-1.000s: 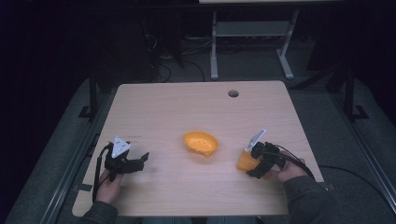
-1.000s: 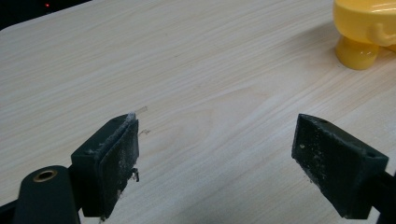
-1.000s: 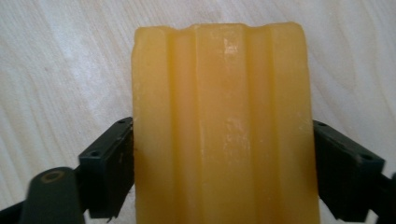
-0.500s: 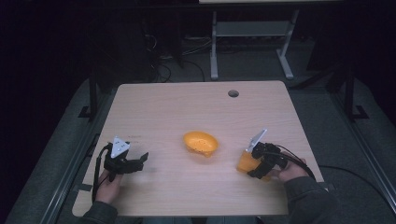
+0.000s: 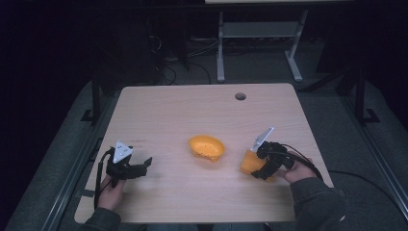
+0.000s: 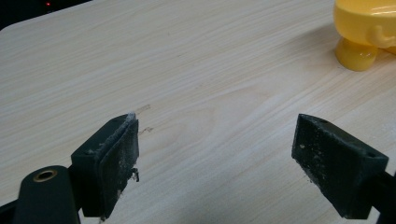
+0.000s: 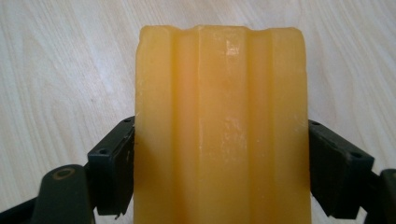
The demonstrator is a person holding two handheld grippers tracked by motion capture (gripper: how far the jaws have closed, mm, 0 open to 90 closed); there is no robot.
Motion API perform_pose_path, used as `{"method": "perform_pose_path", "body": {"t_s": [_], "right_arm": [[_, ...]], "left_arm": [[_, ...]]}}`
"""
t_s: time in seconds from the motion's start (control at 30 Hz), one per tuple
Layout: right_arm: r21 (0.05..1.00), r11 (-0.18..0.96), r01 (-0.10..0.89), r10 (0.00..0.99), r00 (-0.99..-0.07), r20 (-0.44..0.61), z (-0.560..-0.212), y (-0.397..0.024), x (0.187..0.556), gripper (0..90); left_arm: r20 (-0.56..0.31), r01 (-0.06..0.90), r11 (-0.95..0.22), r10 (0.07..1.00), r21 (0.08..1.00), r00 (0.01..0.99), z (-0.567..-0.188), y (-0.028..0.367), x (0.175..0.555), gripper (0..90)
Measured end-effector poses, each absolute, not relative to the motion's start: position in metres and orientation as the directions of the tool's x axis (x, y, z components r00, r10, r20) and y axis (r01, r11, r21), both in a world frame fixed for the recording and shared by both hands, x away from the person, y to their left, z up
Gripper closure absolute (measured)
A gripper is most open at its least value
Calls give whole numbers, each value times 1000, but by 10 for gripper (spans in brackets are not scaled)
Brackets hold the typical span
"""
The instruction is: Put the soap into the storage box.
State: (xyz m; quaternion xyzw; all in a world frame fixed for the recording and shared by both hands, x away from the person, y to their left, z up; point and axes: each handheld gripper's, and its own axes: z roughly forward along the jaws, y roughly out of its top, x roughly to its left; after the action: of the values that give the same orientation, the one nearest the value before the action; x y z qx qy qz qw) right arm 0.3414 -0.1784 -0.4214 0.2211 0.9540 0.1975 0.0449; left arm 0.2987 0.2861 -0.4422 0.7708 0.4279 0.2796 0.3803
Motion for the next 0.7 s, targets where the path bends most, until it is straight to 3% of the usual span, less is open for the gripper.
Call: {"method": "perform_pose_path", "body": {"t_s": [0.7], "right_arm": [[435, 827, 355, 395, -919, -1, -397, -159, 359, 207]], "left_arm": [[103, 449, -341, 875, 826, 474, -443, 287, 299, 141]]}}
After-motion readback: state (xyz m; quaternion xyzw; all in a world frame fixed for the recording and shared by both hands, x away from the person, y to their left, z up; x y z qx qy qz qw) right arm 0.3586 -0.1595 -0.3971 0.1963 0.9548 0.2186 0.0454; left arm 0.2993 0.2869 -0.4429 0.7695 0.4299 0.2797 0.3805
